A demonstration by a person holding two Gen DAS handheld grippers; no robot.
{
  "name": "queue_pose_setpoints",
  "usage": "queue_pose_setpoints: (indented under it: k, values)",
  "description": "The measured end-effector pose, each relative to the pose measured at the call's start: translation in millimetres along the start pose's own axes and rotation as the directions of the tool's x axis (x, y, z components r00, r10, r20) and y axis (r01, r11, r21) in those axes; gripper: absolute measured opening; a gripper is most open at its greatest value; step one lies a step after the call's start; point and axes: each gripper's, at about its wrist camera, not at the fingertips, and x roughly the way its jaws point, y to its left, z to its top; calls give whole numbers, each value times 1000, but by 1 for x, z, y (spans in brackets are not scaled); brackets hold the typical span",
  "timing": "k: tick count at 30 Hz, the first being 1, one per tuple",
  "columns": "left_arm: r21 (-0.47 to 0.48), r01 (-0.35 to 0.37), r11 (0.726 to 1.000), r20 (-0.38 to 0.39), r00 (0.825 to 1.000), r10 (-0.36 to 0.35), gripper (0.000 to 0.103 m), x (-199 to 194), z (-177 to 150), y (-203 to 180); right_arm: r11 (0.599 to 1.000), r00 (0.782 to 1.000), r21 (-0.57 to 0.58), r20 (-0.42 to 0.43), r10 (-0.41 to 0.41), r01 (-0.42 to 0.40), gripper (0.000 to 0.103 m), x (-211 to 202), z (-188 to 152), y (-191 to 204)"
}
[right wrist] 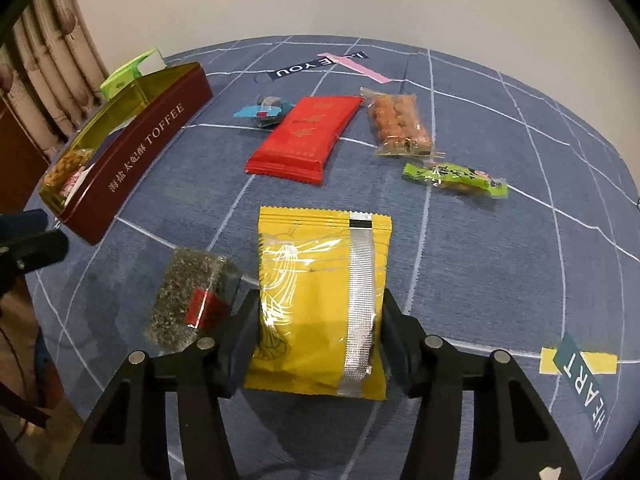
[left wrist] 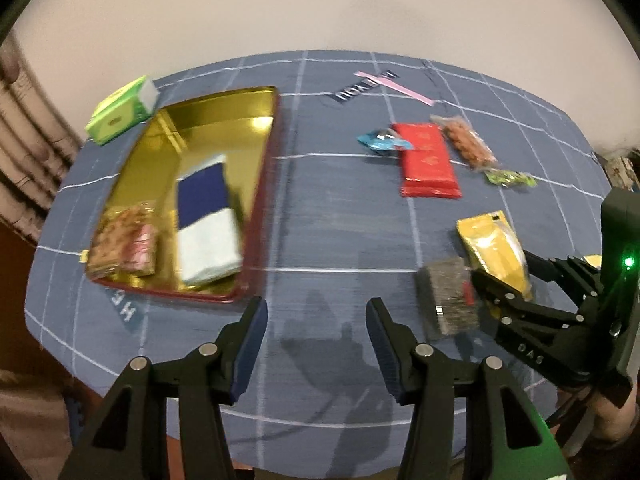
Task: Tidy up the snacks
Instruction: 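Grasp the yellow bag with the right tool while the left tool grasps the seaweed packet, then carry the dark seaweed packet into the tin and open the left tool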
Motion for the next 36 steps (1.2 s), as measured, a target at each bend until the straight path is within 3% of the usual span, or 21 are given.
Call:
queue_pose_setpoints:
  k: [12,21,28,36]
  values:
    - [17,129,992,-92,988,-127,53,21,11,-54,992,998,109,9,-68,66,52,-13,-15,-58]
    - [-30,139,990,-156,977,-142,53,47,15,-75,991,997,109,17,-80,78,52,-13,-18,-58]
    - [-57,105,993,-181,977,-114,53,65,16,-75,991,997,112,18,-77,74,53,-13,-18,-57]
    - [-43,126,991,-155,979,-131,49,65,15,-73,990,997,116,17,-80,77,53,-12,-18,-57]
